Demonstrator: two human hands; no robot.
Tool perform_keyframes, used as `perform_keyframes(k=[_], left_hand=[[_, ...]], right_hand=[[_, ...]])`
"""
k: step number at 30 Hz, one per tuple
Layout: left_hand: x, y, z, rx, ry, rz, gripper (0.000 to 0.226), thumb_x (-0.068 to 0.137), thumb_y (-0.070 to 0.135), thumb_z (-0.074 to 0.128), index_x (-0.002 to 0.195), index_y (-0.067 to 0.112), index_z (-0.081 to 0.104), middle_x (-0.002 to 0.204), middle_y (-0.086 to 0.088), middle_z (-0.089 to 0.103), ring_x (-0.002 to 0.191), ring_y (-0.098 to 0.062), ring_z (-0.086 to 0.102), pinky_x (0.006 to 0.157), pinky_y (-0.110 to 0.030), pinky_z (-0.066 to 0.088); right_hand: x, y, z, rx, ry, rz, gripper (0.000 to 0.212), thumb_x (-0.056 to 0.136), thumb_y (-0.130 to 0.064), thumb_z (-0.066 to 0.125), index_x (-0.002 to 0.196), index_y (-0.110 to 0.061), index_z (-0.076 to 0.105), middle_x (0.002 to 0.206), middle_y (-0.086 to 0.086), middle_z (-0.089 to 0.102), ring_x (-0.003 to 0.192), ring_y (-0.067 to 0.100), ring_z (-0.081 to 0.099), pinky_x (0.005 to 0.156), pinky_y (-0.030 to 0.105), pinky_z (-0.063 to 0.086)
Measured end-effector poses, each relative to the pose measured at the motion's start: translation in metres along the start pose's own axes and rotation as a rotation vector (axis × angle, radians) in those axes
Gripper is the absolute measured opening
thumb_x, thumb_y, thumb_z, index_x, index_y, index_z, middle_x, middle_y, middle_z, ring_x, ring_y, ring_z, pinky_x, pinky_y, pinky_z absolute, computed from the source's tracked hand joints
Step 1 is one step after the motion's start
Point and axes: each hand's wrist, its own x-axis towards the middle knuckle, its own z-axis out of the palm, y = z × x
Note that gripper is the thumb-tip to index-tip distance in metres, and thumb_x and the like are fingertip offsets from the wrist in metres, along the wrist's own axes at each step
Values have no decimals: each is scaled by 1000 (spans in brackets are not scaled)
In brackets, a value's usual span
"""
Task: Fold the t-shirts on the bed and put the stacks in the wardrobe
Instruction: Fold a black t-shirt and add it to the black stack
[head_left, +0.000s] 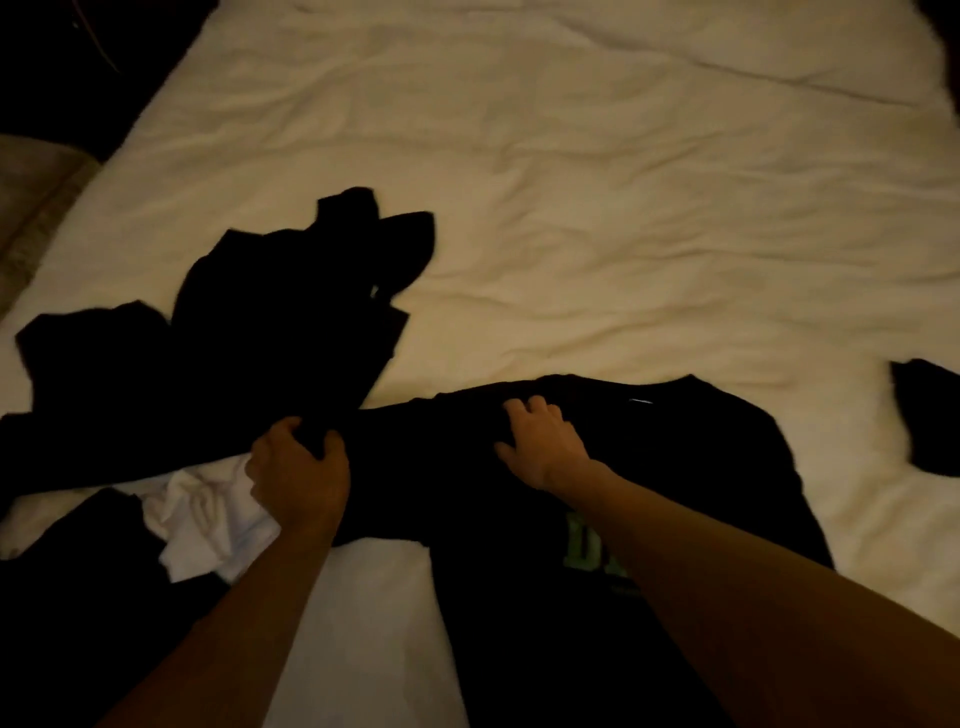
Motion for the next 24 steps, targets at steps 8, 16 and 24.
perform_keyframes(k=[8, 16, 24], left_hand=[[-134, 117, 84, -177, -670, 205, 8, 98, 14, 59, 100, 18, 64, 97, -2, 67, 92, -21, 64, 89, -37, 52], [-275, 148, 194, -157, -1074, 251, 20, 103, 9, 48, 99, 25, 58, 99, 1, 60, 92, -19, 60, 92, -36, 50], [-346, 169, 258, -70, -944, 81, 8, 101, 15, 54, 106, 15, 59, 100, 1, 59, 94, -15, 56, 73, -20, 44]], right_hand=[[-79, 138, -19, 334, 135, 189, 49, 100, -35, 52, 140, -10, 40, 135, 15, 45, 119, 35, 48, 98, 48, 45], [-149, 325, 11, 384, 236, 559, 56, 95, -38, 57, 137, -5, 39, 133, 18, 42, 124, 38, 43, 97, 45, 42], [-129, 385, 51, 840, -31, 349, 43, 85, -32, 73, 109, 3, 67, 106, 20, 70, 99, 34, 66, 91, 49, 54]])
